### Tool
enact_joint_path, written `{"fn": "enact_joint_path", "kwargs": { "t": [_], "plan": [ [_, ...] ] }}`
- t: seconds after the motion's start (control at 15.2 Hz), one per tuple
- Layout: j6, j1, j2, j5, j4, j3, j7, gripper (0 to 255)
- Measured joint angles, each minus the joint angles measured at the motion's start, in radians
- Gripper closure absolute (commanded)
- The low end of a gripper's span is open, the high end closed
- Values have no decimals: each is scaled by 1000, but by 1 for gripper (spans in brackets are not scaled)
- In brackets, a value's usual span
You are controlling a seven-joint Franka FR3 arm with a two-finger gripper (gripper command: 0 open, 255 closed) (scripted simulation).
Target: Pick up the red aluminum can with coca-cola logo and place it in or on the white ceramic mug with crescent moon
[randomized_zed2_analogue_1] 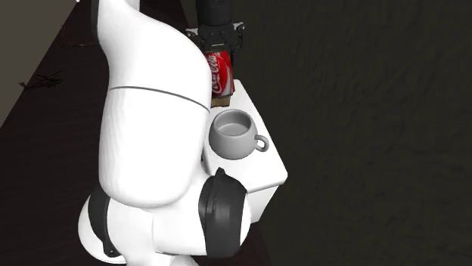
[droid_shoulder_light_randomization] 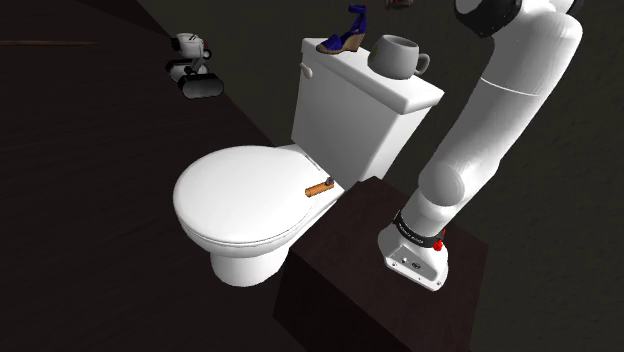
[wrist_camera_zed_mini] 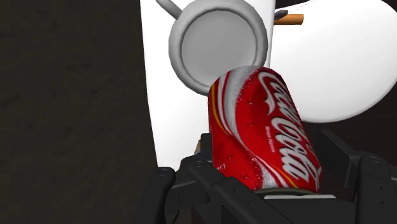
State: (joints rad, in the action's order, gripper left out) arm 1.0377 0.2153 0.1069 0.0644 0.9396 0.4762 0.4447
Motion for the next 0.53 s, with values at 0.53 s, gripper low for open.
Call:
{"fn": "enact_joint_path", "kwargs": {
  "t": [0.53],
  "plan": [
    [12,6,-214,-114,202,14,77,255]
  ]
}}
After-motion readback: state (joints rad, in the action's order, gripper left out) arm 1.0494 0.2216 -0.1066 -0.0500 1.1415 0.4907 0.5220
